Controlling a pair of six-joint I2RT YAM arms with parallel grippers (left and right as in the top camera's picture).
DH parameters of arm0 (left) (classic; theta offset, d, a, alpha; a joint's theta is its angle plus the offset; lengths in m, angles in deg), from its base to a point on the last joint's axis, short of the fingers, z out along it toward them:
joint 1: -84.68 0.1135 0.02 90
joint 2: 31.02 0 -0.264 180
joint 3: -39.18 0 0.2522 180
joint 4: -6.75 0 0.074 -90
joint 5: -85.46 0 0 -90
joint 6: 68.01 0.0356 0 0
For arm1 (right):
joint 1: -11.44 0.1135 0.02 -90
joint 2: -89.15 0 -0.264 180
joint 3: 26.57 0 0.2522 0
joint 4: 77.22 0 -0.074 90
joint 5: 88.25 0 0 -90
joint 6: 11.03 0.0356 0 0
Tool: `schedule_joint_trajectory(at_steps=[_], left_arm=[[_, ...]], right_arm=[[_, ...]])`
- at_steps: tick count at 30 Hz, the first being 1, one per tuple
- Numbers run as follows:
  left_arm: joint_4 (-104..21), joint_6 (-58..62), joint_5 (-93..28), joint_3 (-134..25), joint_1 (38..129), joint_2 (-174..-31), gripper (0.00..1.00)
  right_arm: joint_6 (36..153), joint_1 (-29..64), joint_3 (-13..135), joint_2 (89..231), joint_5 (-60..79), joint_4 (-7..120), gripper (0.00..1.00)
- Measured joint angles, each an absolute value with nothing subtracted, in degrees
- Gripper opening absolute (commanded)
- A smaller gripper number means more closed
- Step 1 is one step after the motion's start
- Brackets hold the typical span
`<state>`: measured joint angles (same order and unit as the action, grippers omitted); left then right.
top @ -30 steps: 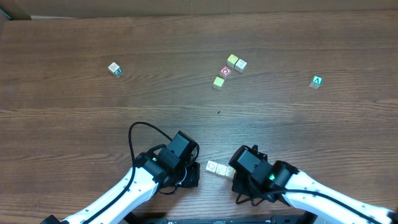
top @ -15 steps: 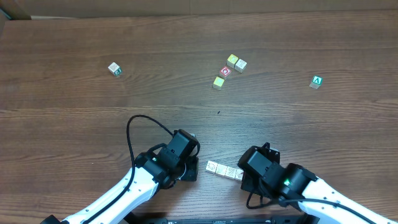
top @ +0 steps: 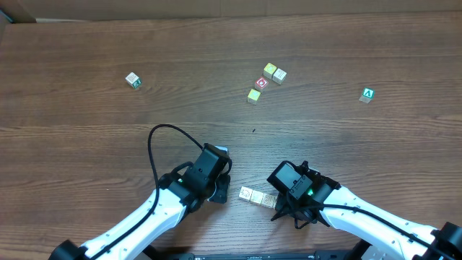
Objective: Flip 4 blocks
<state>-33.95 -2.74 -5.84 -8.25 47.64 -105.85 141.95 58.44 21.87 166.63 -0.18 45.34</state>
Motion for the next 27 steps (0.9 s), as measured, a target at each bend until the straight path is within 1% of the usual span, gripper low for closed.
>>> schedule_joint_trajectory(at_steps=[7, 13, 21, 27], left_arm=[[-29.4, -1.5, -9.3, -8.2, 47.7, -111.1, 0.04], [-27.0, -1.3, -13.3, -8.2, 47.7, -112.1, 0.04], [-28.3, -1.3, -19.2, -8.2, 47.7, -112.1, 0.04], [-29.2, -1.3, -21.0, -8.2, 47.7, -112.1, 0.04]], right_arm=[[141.9, 58.4, 21.8, 166.6, 0.0, 45.7, 0.04], [141.9, 58.4, 21.8, 166.6, 0.6, 46.1, 0.04], [141.9, 58.4, 21.8, 166.6, 1.8, 46.5, 0.04], [141.9, 58.4, 21.8, 166.6, 2.4, 46.6, 0.04]])
